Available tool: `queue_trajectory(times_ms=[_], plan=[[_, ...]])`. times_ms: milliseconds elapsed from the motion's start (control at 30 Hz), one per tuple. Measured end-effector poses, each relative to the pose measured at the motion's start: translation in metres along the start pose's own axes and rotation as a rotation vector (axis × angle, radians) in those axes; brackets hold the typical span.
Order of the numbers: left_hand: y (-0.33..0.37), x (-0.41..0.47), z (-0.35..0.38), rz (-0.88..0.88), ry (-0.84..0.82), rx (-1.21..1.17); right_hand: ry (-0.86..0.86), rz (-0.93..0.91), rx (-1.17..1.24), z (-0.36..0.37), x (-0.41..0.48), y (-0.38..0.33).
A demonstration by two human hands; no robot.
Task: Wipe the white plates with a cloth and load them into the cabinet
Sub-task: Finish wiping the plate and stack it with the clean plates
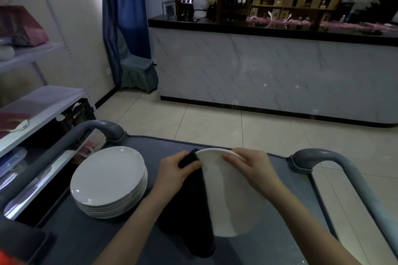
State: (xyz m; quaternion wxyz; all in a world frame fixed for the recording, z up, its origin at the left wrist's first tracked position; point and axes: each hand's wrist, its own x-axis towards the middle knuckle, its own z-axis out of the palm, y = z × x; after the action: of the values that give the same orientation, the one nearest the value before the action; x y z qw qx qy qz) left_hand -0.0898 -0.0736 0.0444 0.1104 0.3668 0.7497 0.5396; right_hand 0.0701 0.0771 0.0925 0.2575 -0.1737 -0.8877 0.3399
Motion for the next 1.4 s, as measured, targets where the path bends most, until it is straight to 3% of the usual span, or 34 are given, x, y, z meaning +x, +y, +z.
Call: queue_trajectory(times_ms=[133, 200, 267, 367, 567, 800, 900, 1000, 1133, 1233, 1300, 1400], plan=[[-0.015, -0.012, 0.009, -0.243, 0.305, -0.155, 0.343, 0.195, 0.217, 0.012, -0.008, 0.002], [-0.017, -0.017, 0.021, -0.391, 0.359, -0.309, 0.604, 0.364, 0.418, 0.031, -0.015, -0.004], [-0.016, -0.025, 0.036, -0.502, 0.385, -0.425, 0.753, 0.500, 0.533, 0.052, -0.020, -0.008], [-0.023, -0.030, 0.036, -0.551, 0.368, -0.498, 0.677, 0.533, 0.508, 0.062, -0.027, 0.001], [-0.035, -0.023, 0.015, -0.454, 0.368, -0.404, 0.317, 0.291, 0.293, 0.020, -0.027, 0.022], [-0.024, -0.007, -0.003, -0.155, 0.079, -0.129, -0.162, 0.184, -0.121, -0.005, 0.018, 0.015], [-0.018, 0.001, -0.003, -0.089, 0.009, -0.079, -0.091, 0.144, -0.038, 0.001, 0.016, 0.016], [-0.018, 0.002, 0.001, -0.121, 0.095, -0.101, 0.087, 0.179, 0.069, 0.008, 0.009, 0.017], [-0.023, -0.005, 0.016, -0.330, 0.303, -0.206, 0.524, 0.455, 0.367, 0.032, -0.005, 0.013], [-0.022, -0.018, 0.043, -0.467, 0.341, -0.313, 0.805, 0.672, 0.600, 0.059, -0.007, 0.005], [-0.025, -0.023, 0.050, -0.542, 0.305, -0.446, 0.782, 0.674, 0.604, 0.065, -0.011, 0.007], [-0.033, -0.019, 0.039, -0.589, 0.296, -0.557, 0.521, 0.526, 0.455, 0.052, -0.023, 0.021]])
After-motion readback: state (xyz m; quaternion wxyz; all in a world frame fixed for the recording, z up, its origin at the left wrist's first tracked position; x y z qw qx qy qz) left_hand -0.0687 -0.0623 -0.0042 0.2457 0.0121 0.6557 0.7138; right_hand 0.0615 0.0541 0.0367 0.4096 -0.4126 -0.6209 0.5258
